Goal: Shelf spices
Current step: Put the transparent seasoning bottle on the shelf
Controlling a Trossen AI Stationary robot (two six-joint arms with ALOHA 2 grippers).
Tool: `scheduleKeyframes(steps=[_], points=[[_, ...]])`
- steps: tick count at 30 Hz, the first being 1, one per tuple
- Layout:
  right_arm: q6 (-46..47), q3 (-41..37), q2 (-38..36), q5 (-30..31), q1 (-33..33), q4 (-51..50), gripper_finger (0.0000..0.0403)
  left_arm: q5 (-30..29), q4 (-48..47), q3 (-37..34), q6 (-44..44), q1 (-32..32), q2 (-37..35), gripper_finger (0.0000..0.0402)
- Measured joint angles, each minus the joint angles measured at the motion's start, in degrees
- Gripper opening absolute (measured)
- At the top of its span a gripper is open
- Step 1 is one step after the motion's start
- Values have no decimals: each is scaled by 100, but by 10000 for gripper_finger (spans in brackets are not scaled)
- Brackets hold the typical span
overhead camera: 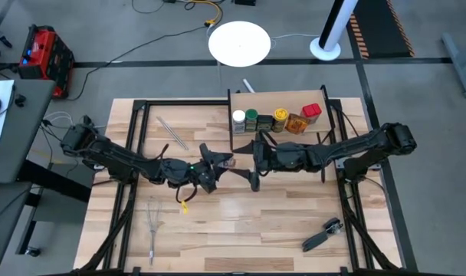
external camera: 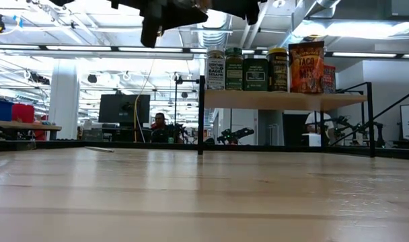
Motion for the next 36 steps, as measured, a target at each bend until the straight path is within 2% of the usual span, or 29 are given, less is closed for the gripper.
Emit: scheduleKeyframes(steps=[6, 14, 20, 27, 36], points=[[145, 72, 125, -1, 0, -248, 311, -173, -9, 250, 371, 31, 319, 157], [167, 140, 190, 9, -4, -254, 311, -339, 319, 289, 618, 31, 336, 157], [214, 140, 192, 5, -37, -199, 309, -318, 504, 289, 756, 22, 336, 157], [126, 138, 190, 2, -37, 108, 283, -240, 445, 289, 750, 7, 336, 157], [145, 135, 190, 2, -39, 117, 281, -171, 522, 289, 794, 7, 336, 157]])
